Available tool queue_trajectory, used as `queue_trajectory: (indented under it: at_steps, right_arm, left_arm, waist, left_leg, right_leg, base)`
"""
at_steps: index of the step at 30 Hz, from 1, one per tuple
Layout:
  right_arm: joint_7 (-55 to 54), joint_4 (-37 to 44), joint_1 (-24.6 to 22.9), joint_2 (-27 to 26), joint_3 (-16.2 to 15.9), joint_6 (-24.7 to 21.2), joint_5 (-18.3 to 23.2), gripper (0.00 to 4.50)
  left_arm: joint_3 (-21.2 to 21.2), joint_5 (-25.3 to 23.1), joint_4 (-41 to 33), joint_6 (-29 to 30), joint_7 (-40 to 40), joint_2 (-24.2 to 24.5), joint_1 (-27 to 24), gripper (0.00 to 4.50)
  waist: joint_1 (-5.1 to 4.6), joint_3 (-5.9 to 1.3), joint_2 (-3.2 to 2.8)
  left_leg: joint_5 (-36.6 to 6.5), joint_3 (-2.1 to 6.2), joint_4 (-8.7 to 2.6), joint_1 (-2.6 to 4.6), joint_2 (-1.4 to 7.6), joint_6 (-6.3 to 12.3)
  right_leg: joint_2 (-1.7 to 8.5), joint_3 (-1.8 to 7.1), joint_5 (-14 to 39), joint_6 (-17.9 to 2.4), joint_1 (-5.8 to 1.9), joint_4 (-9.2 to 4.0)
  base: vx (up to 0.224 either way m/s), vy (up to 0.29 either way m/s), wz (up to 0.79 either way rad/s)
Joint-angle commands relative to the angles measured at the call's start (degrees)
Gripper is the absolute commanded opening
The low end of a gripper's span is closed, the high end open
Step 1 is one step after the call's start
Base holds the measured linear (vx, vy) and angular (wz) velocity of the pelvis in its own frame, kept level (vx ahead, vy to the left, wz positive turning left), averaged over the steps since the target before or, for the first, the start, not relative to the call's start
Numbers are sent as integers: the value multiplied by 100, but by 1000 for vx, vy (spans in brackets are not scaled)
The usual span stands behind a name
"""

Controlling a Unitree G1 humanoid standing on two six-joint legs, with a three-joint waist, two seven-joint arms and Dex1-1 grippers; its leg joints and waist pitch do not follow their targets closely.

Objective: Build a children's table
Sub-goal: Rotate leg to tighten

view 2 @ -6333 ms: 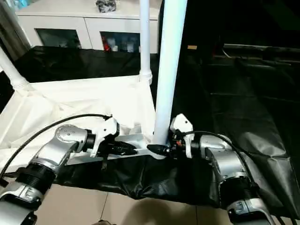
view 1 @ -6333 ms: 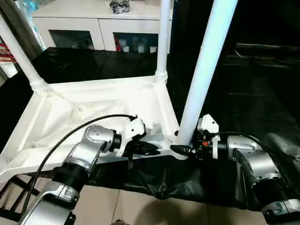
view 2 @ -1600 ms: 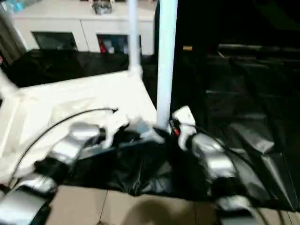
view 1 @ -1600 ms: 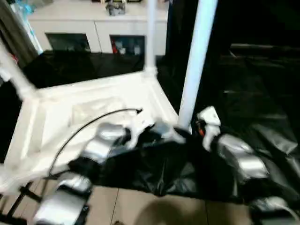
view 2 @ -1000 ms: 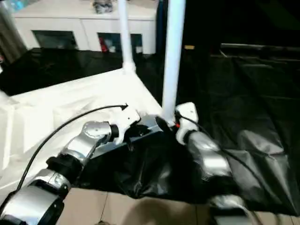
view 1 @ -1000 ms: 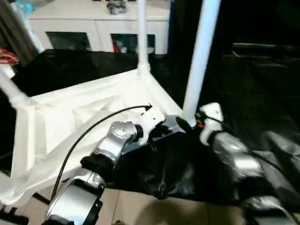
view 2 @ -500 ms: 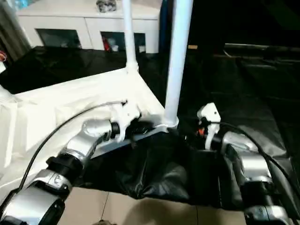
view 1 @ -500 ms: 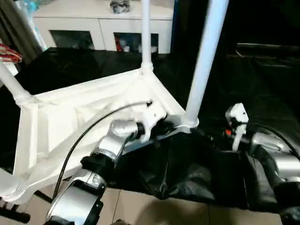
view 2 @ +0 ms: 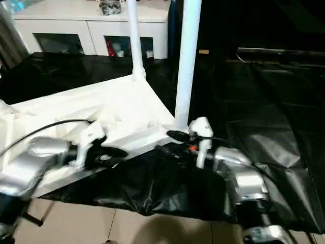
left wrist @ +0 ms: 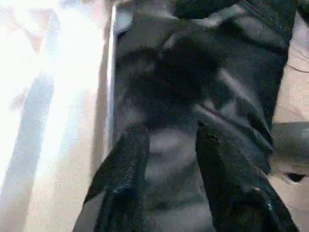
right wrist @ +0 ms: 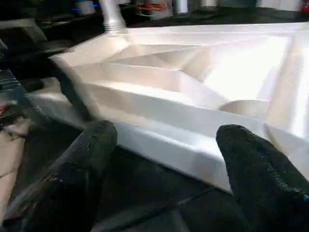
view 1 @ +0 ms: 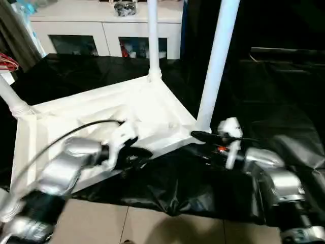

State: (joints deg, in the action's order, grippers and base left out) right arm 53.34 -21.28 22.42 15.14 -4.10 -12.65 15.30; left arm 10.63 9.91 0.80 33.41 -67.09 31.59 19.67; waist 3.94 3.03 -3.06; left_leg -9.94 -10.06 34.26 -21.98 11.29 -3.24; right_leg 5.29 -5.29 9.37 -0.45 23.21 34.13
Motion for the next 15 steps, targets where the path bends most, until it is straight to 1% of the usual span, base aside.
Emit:
queue_trajectory:
  at_steps: [1, 2, 3, 4, 5, 6, 7, 8, 9, 10, 11, 12, 13, 14, 15]
  right_arm:
    - [-485, -222, 154, -254, -32, 200, -177, 374]
    - [-938, -491, 294, -643, -9, 342, -247, 374]
    - [-1166, -639, 382, -808, 20, 395, -269, 374]
    - [-1304, -736, 439, -908, 39, 432, -281, 374]
    - [-1410, -834, 496, -998, 54, 475, -289, 374]
    - [-1605, -991, 583, -1104, 78, 518, -326, 374]
    - [-2066, -1361, 785, -1281, 102, 678, -470, 374]
    - [-2326, -1567, 906, -1368, 135, 761, -525, 374]
    - [-2420, -1643, 952, -1398, 148, 794, -542, 374]
    - [-2663, -1870, 1097, -1490, 221, 932, -564, 374]
    - [-2847, -2046, 1217, -1561, 301, 1046, -560, 374]
    - [-3058, -2187, 1322, -1610, 386, 1075, -546, 374]
    - [-3058, -2187, 1322, -1610, 386, 1075, -546, 374]
    - [-3491, -2507, 1535, -1696, 587, 1260, -536, 374]
    - [-3653, -2653, 1632, -1717, 683, 1296, -500, 374]
  left_arm:
    - [-101, -44, -382, 236, 164, 76, -177, 219]
    - [-157, -206, -569, 338, 411, 94, -377, 221]
    - [-185, -212, -643, 442, 488, 87, -432, 221]
    - [-190, -163, -741, 568, 546, 115, -470, 231]
    - [-186, -116, -819, 649, 577, 139, -499, 231]
    - [-170, -107, -868, 699, 610, 156, -522, 248]
    - [-87, -192, -889, 706, 684, 205, -551, 260]
    - [-59, -252, -860, 688, 751, 210, -554, 266]
    - [-50, -273, -848, 682, 779, 212, -555, 267]
    - [-40, -318, -832, 695, 883, 204, -545, 270]
    - [-31, -365, -782, 687, 976, 183, -518, 279]
    - [-2, -441, -645, 608, 1049, 153, -475, 304]
    - [-2, -441, -645, 608, 1049, 153, -475, 304]
    - [34, -554, -556, 525, 1183, 135, -463, 309]
    - [47, -576, -558, 545, 1232, 140, -469, 313]
  waist:
    - [-37, -370, -2]
    - [-75, -362, -39]
    - [-94, -359, -43]
    - [-119, -354, -23]
    - [-132, -358, -46]
    - [-138, -356, -47]
    - [-129, -354, -90]
    - [-155, -351, -84]
    - [-155, -358, -81]
    - [-158, -358, -124]
    - [-172, -362, -109]
    - [-175, -365, -111]
    - [-184, -361, -108]
    - [-186, -380, -108]
    - [-195, -377, -117]
  left_leg:
    - [-1640, 54, -488, 129, 202, 24]
    - [-1651, 68, -501, 104, 197, -15]
    - [-1719, 67, -506, 117, 189, -31]
    - [-1754, 65, -509, 109, 187, -49]
    - [-1851, 74, -510, 123, 178, -88]
    - [-1862, 79, -516, 126, 180, -94]
    - [-1897, 75, -512, 147, 177, -117]
    - [-1938, 79, -518, 134, 167, -170]
    - [-1947, 80, -517, 142, 163, -191]
    - [-2012, 82, -512, 155, 160, -227]
    - [-2049, 81, -514, 152, 157, -239]
    - [-2058, 83, -515, 153, 158, -241]
    - [-2044, 82, -515, 146, 154, -239]
    - [-1937, 86, -507, 136, 154, -226]
    - [-1938, 83, -508, 133, 152, -228]
  right_leg:
    - [294, 285, 1700, -1229, -201, -371]
    - [303, 284, 1668, -1242, -215, -356]
    - [290, 278, 1708, -1229, -212, -379]
    - [291, 280, 1729, -1224, -219, -378]
    - [291, 279, 1778, -1203, -223, -382]
    - [284, 279, 1767, -1196, -224, -385]
    - [274, 282, 1709, -1208, -207, -381]
    - [266, 276, 1697, -1219, -208, -367]
    - [266, 277, 1676, -1221, -211, -369]
    - [274, 282, 1656, -1212, -205, -364]
    - [268, 282, 1599, -1213, -214, -364]
    - [268, 282, 1559, -1220, -213, -359]
    - [270, 284, 1532, -1223, -218, -364]
    - [273, 283, 1356, -1253, -237, -335]
    - [271, 284, 1334, -1272, -236, -336]
  base:
    - [0, 0, 0]
    - [0, 0, 0]
    - [0, 0, 0]
    - [0, 0, 0]
    - [0, 0, 0]
    - [0, 0, 0]
    - [0, 0, 0]
    - [0, 0, 0]
    - [0, 0, 0]
    - [0, 0, 0]
    - [0, 0, 0]
    - [0, 0, 0]
    - [0, 0, 0]
    - [0, 0, 0]
    - [0, 0, 0]
